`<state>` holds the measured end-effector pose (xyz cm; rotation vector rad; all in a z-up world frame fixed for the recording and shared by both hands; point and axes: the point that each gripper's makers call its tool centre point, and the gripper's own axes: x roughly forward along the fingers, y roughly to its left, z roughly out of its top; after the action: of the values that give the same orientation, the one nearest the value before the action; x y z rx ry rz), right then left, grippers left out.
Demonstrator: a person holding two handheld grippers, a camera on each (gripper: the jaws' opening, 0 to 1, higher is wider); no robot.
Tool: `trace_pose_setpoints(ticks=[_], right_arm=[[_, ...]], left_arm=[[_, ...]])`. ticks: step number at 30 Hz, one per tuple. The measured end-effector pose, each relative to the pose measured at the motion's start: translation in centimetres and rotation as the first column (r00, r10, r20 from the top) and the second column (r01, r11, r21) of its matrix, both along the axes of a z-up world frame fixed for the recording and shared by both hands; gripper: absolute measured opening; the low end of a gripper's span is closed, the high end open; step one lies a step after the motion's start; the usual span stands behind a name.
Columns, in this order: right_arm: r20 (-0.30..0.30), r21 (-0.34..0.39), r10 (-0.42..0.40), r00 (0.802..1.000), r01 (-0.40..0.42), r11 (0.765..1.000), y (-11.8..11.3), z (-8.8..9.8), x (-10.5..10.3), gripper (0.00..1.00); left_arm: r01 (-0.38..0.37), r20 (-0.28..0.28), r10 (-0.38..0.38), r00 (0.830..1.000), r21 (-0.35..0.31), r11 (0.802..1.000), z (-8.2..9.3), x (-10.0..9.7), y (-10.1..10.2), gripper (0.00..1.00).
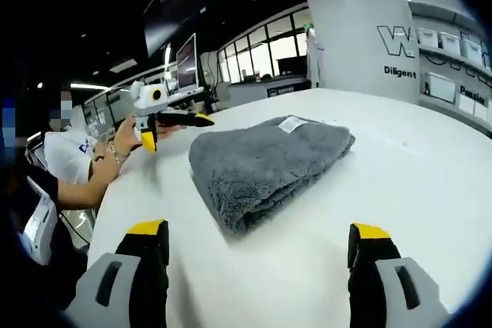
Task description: Open the folded towel by lifting each exposed corner and separating the folded layers until the towel lies flat within the target outline without major curled edges
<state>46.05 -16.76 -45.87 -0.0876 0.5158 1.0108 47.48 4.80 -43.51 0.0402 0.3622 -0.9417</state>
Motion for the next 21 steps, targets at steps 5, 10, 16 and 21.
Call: trace_pose_setpoints(ticks=[5, 10, 16, 21], right_arm=[[-0.006, 0.031, 0.002, 1.0, -0.002, 1.0, 0.2, 0.7, 0.0, 0.99], [0.004, 0.02, -0.002, 1.0, 0.002, 1.0, 0.5, 1.1, 0.3, 0.99], [0.029, 0.058, -0.027, 0.999, 0.025, 0.998, 0.7, 3.0, 1.0, 0.99], [0.08, 0.043, -0.054, 0.995, 0.051, 0.998, 0.9, 4.1, 2.5, 0.92]], left_arm=[[0.001, 0.006, -0.001, 1.0, 0.0, 1.0, 0.1, -0.1, 0.0, 1.0], [-0.002, 0.007, 0.002, 1.0, -0.003, 1.0, 0.2, -0.1, 0.0, 1.0], [0.002, 0.0, -0.002, 1.0, 0.001, 1.0, -0.1, -0.2, -0.2, 1.0], [0.014, 0.0, -0.014, 1.0, 0.025, 1.0, -0.5, -0.3, -0.4, 1.0]])
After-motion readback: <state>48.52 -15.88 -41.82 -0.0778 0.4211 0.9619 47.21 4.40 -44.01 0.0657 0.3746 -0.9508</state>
